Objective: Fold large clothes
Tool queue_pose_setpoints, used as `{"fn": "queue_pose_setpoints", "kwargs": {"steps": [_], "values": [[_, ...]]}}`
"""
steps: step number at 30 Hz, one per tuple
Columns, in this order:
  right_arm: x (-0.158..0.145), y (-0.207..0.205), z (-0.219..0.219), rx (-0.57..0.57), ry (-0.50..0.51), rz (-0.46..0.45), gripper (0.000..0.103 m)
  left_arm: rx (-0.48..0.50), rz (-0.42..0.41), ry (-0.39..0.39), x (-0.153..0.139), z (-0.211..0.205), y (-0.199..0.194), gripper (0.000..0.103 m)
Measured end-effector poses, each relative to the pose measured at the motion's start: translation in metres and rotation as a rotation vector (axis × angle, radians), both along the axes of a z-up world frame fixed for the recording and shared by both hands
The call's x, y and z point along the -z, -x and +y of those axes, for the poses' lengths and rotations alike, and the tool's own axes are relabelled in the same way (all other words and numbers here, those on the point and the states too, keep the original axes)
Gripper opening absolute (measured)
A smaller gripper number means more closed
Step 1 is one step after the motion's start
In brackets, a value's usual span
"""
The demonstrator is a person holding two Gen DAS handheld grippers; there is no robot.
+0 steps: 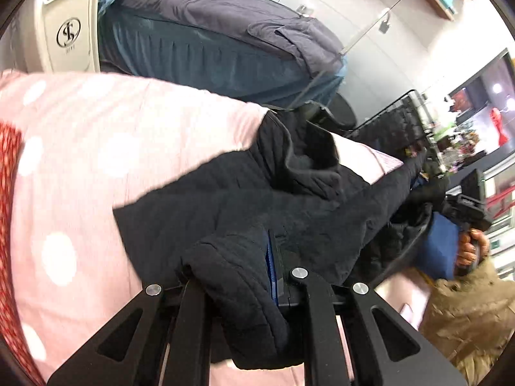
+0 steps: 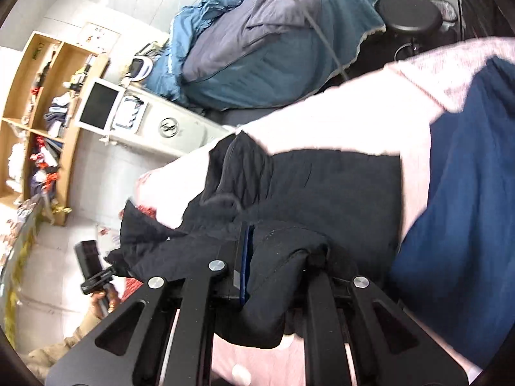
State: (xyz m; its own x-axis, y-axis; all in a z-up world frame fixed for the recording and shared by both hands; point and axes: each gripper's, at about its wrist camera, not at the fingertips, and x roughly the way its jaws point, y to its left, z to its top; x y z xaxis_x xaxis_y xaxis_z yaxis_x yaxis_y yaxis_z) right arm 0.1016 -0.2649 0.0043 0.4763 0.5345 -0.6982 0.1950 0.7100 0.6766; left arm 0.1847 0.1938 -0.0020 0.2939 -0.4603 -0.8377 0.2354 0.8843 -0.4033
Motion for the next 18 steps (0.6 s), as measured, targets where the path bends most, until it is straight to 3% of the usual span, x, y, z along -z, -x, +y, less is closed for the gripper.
{"fn": "queue_pose_setpoints", "kwargs": {"steps": [4,11,18], "values": [[0.027,-0.015,-0.002,0.084,-0.069,0.06,0.011,-0.055,0.056,-0.015,0.024,-0.009,-0.027,0.011],[0.058,-0.024,-0.017,0.134,-0.093,0.126,0.011,-0.156,0.168,0.068,0.064,0.001,-0.058,0.013],[0.082,-0.048,-0.018,0.174,-0.09,0.175,0.011,-0.142,0.209,0.131,0.067,0.01,-0.07,0.016]]}}
